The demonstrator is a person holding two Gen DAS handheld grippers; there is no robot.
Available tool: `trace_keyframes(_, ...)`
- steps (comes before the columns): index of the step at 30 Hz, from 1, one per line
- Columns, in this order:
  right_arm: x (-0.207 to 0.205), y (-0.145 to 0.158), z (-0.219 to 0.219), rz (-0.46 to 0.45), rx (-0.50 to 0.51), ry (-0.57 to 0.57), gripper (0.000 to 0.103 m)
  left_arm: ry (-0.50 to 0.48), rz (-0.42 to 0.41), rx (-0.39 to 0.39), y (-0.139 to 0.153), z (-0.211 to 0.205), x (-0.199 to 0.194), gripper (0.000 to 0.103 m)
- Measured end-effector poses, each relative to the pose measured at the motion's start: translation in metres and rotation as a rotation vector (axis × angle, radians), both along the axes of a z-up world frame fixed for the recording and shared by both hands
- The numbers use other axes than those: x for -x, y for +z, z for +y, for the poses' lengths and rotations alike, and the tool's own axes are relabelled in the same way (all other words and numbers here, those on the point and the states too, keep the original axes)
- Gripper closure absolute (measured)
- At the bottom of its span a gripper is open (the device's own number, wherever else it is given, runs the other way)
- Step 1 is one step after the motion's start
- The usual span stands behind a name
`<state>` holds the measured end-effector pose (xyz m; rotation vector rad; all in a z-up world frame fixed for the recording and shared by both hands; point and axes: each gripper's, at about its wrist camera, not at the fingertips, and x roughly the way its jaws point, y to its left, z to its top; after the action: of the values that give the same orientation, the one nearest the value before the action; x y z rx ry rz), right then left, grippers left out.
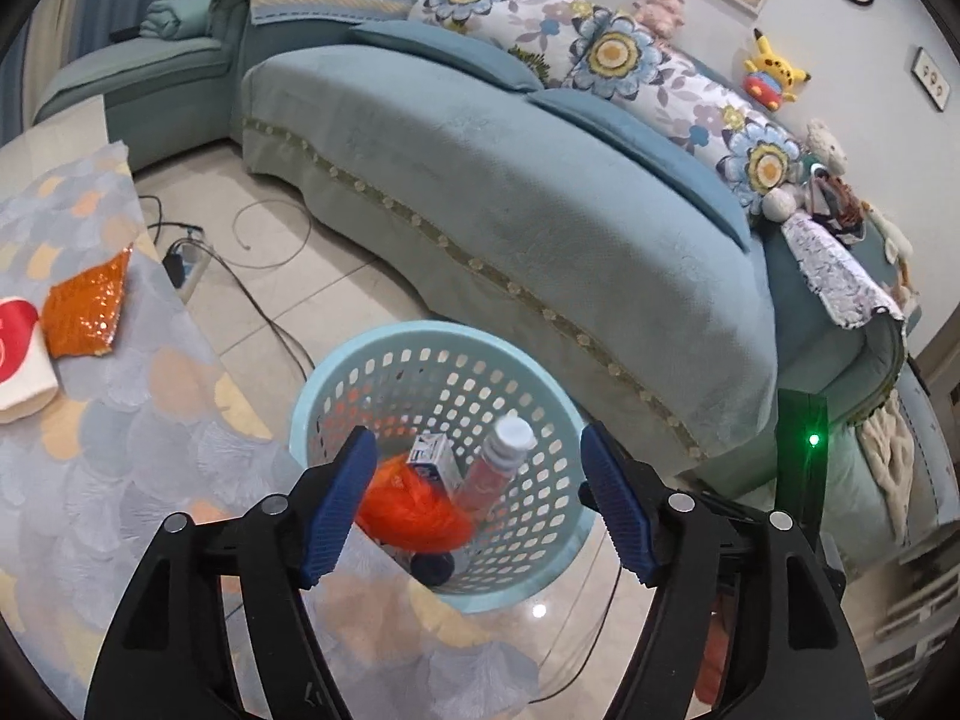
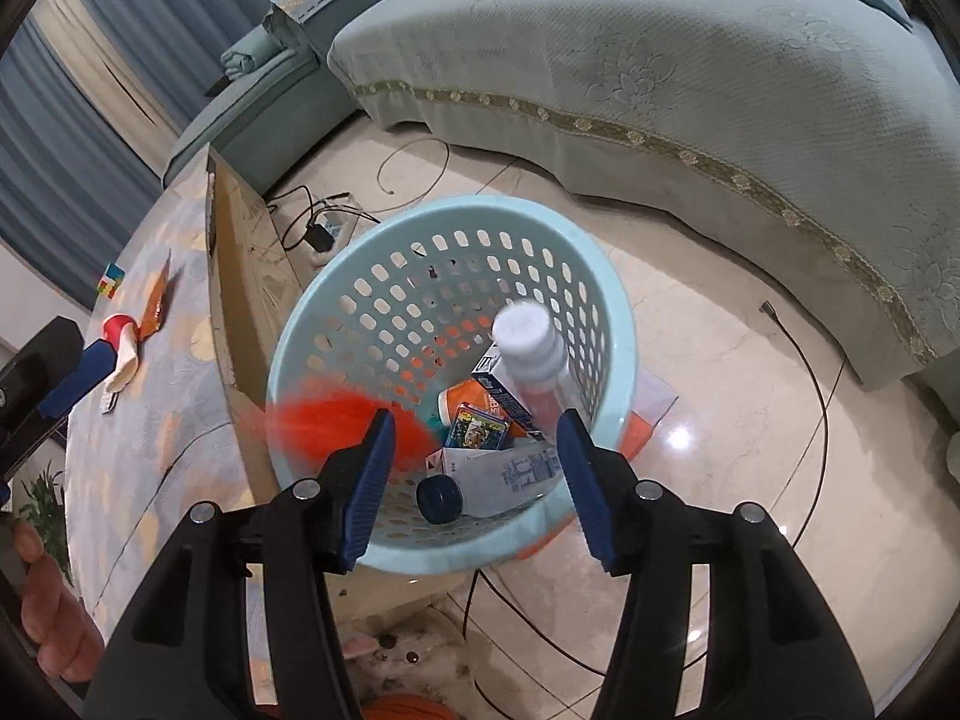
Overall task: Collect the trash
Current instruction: 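Carry the bag and tube over the blue basket and open both tools, then move both open tools back to the table items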
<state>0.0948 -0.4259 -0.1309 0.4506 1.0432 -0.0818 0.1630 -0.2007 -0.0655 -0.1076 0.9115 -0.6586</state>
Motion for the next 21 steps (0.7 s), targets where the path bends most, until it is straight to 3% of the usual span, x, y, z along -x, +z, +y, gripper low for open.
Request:
trace_keyframes(9, 0.013, 0.048, 0.037, -0.096, 0.078, 0.089, 0.051, 0.019, -0.077, 0.061, 0.039, 0.033, 0.02, 0.032)
trace_keyframes(15, 0.014, 0.091, 0.103, -0.199, 0.139, 0.221, 0.045, 0.081, -0.114, 0.128, 0.065, 0.076, 0.028, 0.032)
trace_keyframes(21, 0.012, 0.11, 0.167, -0.248, 0.169, 0.339, 0.044, 0.181, -0.147, 0.15, 0.083, 0.131, 0.033, 0.032)
